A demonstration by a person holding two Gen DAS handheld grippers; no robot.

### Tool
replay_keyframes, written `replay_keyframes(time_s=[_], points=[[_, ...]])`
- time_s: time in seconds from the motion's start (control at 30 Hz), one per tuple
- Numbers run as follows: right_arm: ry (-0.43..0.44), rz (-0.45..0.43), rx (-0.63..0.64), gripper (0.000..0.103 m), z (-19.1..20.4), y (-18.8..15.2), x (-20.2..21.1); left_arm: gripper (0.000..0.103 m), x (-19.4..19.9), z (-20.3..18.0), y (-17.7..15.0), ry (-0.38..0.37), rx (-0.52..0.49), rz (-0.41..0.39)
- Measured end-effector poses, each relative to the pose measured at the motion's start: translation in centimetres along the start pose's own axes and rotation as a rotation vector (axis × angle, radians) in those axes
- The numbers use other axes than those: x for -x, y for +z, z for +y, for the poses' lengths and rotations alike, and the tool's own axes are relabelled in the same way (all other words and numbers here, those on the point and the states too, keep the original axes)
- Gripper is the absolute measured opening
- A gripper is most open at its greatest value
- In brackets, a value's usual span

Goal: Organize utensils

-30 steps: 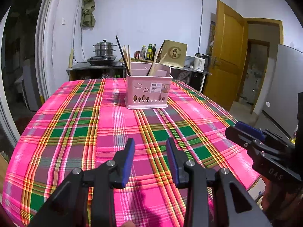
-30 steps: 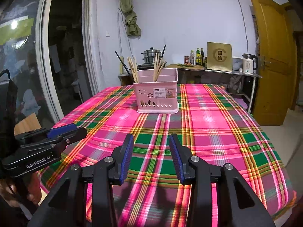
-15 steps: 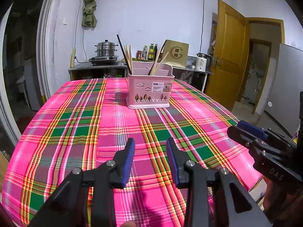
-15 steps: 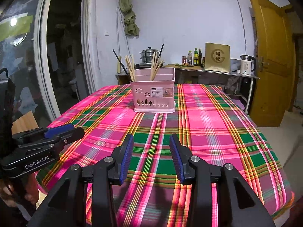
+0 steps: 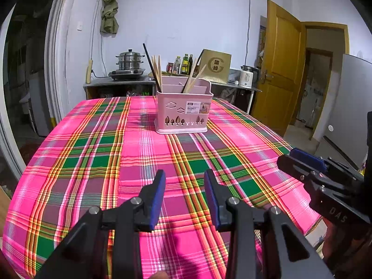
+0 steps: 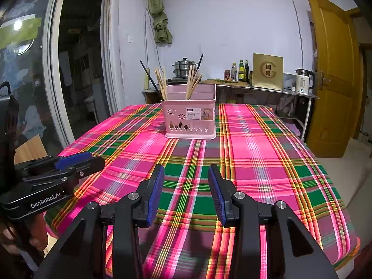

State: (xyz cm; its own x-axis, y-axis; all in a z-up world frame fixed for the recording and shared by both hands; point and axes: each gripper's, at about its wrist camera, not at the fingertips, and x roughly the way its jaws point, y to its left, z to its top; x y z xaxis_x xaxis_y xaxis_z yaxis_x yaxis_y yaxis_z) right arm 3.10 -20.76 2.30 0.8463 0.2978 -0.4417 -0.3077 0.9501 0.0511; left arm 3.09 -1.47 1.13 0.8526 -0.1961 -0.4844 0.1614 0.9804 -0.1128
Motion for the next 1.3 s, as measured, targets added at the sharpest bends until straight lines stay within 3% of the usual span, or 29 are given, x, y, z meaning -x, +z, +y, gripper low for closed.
replay_keyframes(time_s=[1.3], points=[[0.001,-0.002,0.003,0.040,0.36,0.22,-0.24,0.036,0.02,-0.53,-0.15,0.017,-0.017,-0.001]])
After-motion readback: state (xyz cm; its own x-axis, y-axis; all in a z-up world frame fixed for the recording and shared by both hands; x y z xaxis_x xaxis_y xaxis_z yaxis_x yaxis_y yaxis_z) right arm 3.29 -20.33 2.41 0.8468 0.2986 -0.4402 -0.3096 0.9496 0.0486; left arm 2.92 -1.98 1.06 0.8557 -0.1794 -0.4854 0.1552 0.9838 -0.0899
